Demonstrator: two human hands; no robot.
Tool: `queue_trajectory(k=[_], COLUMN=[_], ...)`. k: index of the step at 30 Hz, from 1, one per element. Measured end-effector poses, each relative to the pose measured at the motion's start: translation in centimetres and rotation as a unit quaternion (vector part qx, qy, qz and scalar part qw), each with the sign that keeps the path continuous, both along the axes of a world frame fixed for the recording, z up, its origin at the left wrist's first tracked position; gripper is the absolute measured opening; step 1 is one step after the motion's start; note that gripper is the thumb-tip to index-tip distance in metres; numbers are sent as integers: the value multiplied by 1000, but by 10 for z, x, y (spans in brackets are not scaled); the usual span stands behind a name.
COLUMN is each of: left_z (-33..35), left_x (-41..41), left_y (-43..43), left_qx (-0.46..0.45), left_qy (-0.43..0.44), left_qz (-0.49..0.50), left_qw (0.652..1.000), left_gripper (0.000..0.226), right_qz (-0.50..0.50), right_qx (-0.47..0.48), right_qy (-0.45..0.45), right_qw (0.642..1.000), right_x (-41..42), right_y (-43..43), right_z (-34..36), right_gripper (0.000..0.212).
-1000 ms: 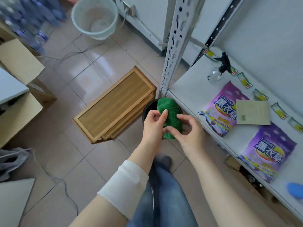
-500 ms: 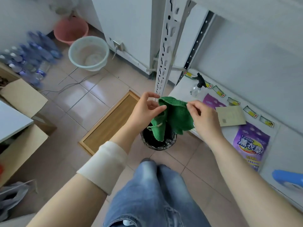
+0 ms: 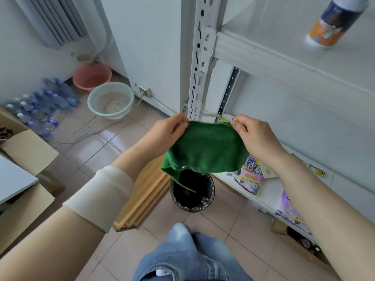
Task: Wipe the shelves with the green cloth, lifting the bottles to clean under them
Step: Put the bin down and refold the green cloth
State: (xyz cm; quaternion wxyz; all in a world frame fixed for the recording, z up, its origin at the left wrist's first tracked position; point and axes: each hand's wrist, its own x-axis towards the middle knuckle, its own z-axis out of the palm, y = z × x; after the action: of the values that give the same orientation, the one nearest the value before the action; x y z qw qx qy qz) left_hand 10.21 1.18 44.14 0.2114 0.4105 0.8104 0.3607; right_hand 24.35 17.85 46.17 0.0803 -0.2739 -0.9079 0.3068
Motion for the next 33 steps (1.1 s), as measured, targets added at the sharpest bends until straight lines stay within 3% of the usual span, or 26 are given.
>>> queue_trajectory(k=[6, 10, 13, 18, 20, 23, 26, 28, 30, 33], left_z=[23, 28, 22, 18, 19, 21, 28, 33, 38, 41], left_x=[-6, -18, -29, -40, -43, -44, -42, -40, -37, -33], left_y=[-1, -6, -12, -20, -22, -25, -28, -28, -25, -19], left_qx=[-11, -67, -122, -116, -123, -135, -89, -33, 28, 100], left_qy=[12, 120, 137, 83, 90, 145, 256, 276, 229, 137], left_qz=[-56, -115, -109, -62, -59, -65, -28, 27, 74, 129], left_qw=[998, 984, 977, 988, 987, 978, 962, 960, 970, 977], left_gripper=[17, 26, 28, 12, 6, 17, 17, 14, 8, 13], right_qz=[16, 36, 34, 26, 38, 66, 65, 43, 26, 18], right_qx=[-65, -60, -39, -10, -9, 40, 65, 35, -22, -119], right_qy=[20, 24, 18, 7, 2, -28, 26, 73, 114, 162], right_qw=[998, 997, 999, 1000, 999, 997, 995, 996, 993, 979], right_x=[-2, -3, -3, 1, 6, 14, 19, 22, 26, 28], right_y=[2, 7, 14, 18, 18, 21, 21, 19, 19, 22], right_z=[10, 23, 30, 30, 32, 36, 39, 43, 46, 52], right_gripper=[35, 37, 33, 27, 25, 29, 22, 15, 8, 22])
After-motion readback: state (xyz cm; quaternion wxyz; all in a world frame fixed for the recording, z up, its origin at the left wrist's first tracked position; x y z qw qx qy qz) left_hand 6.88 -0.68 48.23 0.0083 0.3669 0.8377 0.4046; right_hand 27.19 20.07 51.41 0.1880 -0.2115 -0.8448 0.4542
